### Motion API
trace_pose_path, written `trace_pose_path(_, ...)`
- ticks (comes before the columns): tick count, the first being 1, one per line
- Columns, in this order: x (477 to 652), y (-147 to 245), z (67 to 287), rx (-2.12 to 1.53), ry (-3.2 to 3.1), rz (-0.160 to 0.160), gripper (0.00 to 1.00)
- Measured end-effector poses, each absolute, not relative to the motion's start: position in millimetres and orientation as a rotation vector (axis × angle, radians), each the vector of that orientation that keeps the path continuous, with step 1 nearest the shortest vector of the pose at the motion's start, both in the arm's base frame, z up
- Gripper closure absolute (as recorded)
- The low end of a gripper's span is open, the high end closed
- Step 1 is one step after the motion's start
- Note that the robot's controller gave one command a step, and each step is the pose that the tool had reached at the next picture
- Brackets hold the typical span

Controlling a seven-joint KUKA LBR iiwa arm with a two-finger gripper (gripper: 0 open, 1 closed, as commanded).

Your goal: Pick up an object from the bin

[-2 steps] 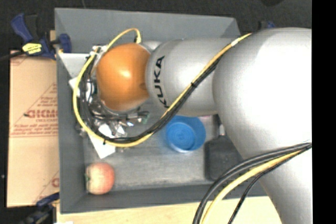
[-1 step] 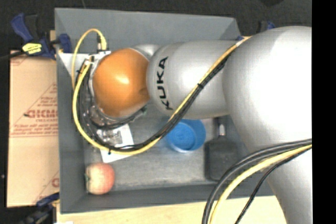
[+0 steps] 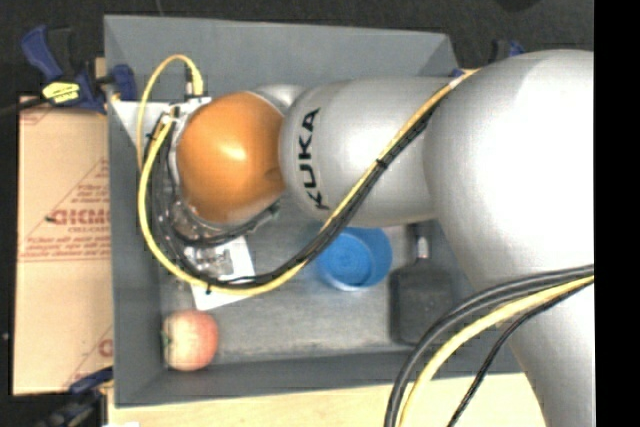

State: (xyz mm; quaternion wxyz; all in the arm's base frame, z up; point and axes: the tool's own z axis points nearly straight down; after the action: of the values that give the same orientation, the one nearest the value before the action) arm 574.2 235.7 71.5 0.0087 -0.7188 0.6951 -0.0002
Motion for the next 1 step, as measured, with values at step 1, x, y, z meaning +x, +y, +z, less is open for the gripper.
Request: trace_pose_path(1, 573.3, 235.3, 80.6, -2.244, 2.175, 0.001, 1.0)
